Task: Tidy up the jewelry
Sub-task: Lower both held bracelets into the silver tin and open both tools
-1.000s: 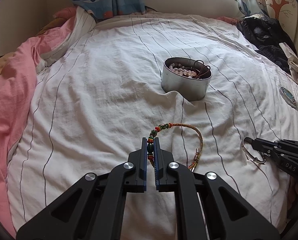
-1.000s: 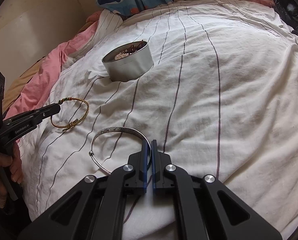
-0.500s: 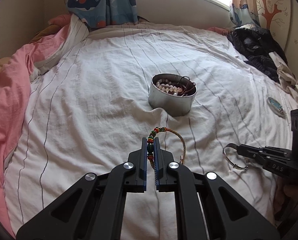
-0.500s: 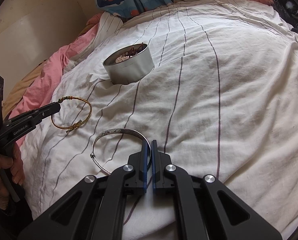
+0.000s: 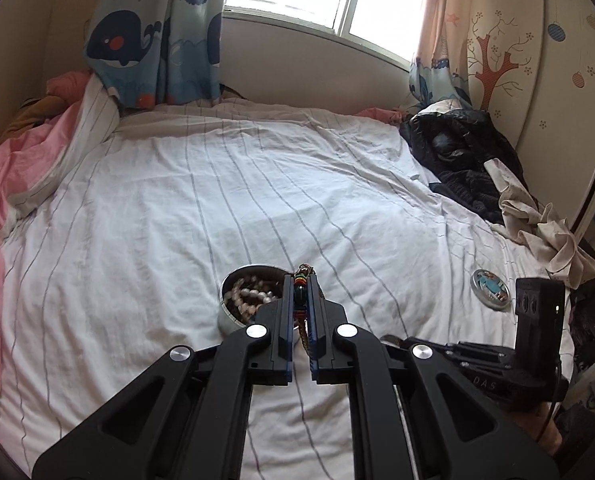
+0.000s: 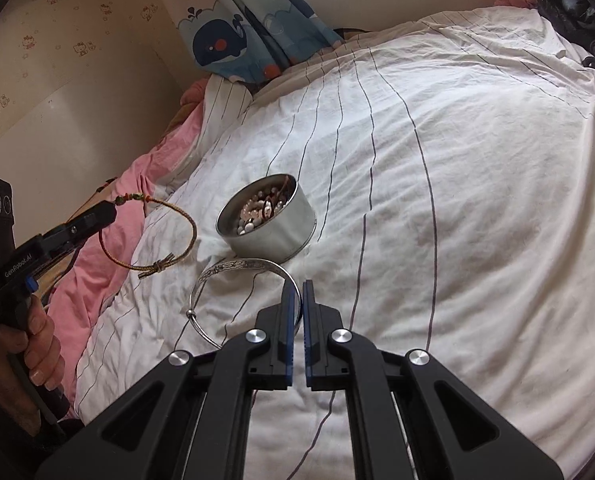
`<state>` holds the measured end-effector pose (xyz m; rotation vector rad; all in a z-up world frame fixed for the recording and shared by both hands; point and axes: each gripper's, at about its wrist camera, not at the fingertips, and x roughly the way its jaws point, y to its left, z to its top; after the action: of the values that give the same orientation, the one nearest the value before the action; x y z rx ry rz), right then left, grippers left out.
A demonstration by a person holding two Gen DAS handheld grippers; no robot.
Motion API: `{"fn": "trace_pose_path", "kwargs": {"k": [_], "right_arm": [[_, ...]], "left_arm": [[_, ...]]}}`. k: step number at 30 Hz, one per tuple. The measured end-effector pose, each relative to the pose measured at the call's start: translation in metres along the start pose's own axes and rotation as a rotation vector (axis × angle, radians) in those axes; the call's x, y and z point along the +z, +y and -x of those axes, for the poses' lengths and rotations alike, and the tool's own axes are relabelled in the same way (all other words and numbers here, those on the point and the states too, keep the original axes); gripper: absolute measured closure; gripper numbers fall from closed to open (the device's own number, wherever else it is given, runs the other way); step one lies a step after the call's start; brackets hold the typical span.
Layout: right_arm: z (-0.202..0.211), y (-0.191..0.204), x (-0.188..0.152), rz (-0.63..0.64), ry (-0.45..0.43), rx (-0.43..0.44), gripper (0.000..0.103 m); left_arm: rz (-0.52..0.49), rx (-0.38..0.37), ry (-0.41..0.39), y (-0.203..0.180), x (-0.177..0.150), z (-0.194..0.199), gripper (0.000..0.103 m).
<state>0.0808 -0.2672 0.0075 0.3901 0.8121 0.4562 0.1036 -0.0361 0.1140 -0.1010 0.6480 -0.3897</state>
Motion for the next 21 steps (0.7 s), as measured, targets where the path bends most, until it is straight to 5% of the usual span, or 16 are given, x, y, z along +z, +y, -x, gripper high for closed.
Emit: {"fn": "trace_pose_path", "kwargs": {"k": [5, 11, 16, 18, 20, 21], "right_arm": [[0.001, -0.013, -0.002, -0.042, -0.006, 0.004, 0.098], [-0.001, -0.016, 0.0, -0.057, -0.004, 0.023, 0.098], [0.0, -0.015, 0.0, -0.056, -0.004, 0.035, 0.098], [-0.001, -0.013, 0.0, -0.054, -0.001, 0.036, 0.098], [-0.003, -0.012, 0.0, -0.049, 0.003, 0.034, 0.098], [-0.004, -0.011, 0.001, -0.045, 0.003, 0.031, 0.098]], "left_arm": [[0.022, -0.01, 0.061, 0.0, 0.008, -0.065, 0.097], [0.049, 0.144, 0.154, 0.034, -0.006, -0.12, 0.097], [0.059, 0.239, 0.158, 0.057, -0.01, -0.118, 0.096], [0.044, 0.234, 0.187, 0.058, -0.011, -0.12, 0.085], [0.026, 0.201, 0.219, 0.055, -0.012, -0.121, 0.049], [0.014, 0.194, 0.221, 0.053, -0.012, -0.12, 0.045]]}}
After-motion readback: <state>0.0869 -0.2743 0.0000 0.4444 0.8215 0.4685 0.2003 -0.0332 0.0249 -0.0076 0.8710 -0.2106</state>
